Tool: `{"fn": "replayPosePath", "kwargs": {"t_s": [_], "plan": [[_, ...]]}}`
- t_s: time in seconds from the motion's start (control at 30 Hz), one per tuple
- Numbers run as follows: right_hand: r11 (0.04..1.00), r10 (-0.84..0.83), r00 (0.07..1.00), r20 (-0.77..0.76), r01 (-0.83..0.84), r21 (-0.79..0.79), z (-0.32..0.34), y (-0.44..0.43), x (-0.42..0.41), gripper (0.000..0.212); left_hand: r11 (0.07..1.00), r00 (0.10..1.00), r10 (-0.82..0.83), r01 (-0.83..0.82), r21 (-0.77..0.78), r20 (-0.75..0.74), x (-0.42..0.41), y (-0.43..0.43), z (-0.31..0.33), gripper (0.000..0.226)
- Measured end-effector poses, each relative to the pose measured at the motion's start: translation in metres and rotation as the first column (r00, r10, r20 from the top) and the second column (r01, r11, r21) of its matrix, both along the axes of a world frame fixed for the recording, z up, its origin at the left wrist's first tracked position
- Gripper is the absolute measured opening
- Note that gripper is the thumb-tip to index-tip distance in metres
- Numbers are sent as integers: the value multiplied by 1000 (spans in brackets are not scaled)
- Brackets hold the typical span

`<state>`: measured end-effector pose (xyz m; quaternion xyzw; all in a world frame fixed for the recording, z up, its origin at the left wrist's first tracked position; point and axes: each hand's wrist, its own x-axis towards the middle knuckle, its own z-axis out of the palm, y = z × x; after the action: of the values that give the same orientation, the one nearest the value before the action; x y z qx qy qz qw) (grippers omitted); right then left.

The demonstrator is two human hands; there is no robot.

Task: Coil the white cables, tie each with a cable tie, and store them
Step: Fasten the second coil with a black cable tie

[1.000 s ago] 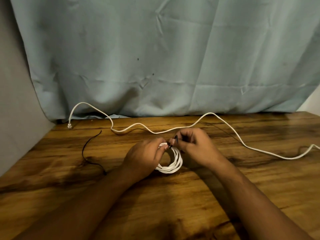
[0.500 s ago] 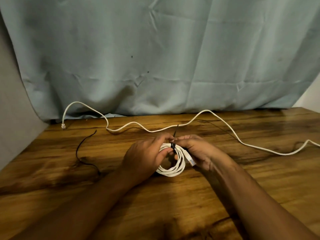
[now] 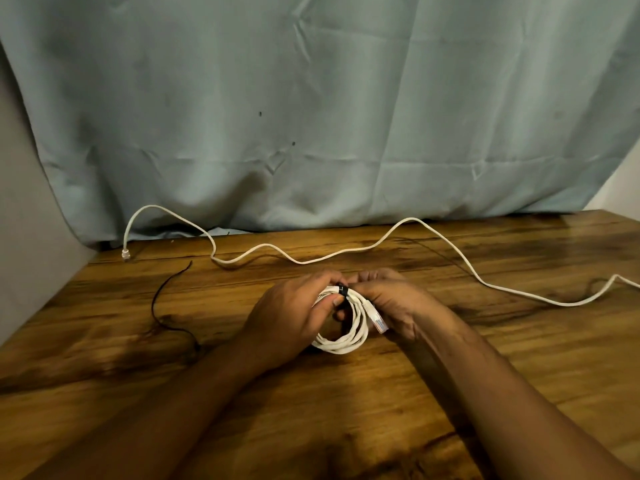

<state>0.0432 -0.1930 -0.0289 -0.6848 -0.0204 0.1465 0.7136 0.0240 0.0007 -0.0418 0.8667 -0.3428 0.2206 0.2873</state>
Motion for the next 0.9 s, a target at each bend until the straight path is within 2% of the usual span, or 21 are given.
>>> {"fn": "replayPosePath", "kwargs": {"t_s": [0.1,0.2,0.37,0.5,0.6,0.67,0.8,0.9], "plan": [[998,-66,993,94,67,-12,2,1,-2,17,999,999,7,-9,-36,-51,3,1,-2,30],[998,55,992,117,-52,-28,14,2,-11,33,994,994,17,-29,-104,-108,8,6,-2,23],[976,215,974,68,-211,-62,20,1,-19,36,989,985,22,-47,-140,-170,12,10,-1,19],[993,95,993,64,-90,-78,15,7,-16,27,989,983,18,-45,-141,-185,14,10,-3,16],[983,168,983,76,-161,-88,15,6,-17,16,990,981,1,-29,-139,-194,14,9,-3,18],[989,138,987,79,-132,-73,14,5,-16,14,990,980,-6,-23,-141,-199,13,9,-3,18],[994,81,991,109,-72,-81,5,9,-12,22,981,967,-42,-8,-194,-252,10,6,1,21],[995,92,989,112,-88,-37,2,12,-11,13,969,952,-71,-5,-248,-297,8,5,2,23]]}}
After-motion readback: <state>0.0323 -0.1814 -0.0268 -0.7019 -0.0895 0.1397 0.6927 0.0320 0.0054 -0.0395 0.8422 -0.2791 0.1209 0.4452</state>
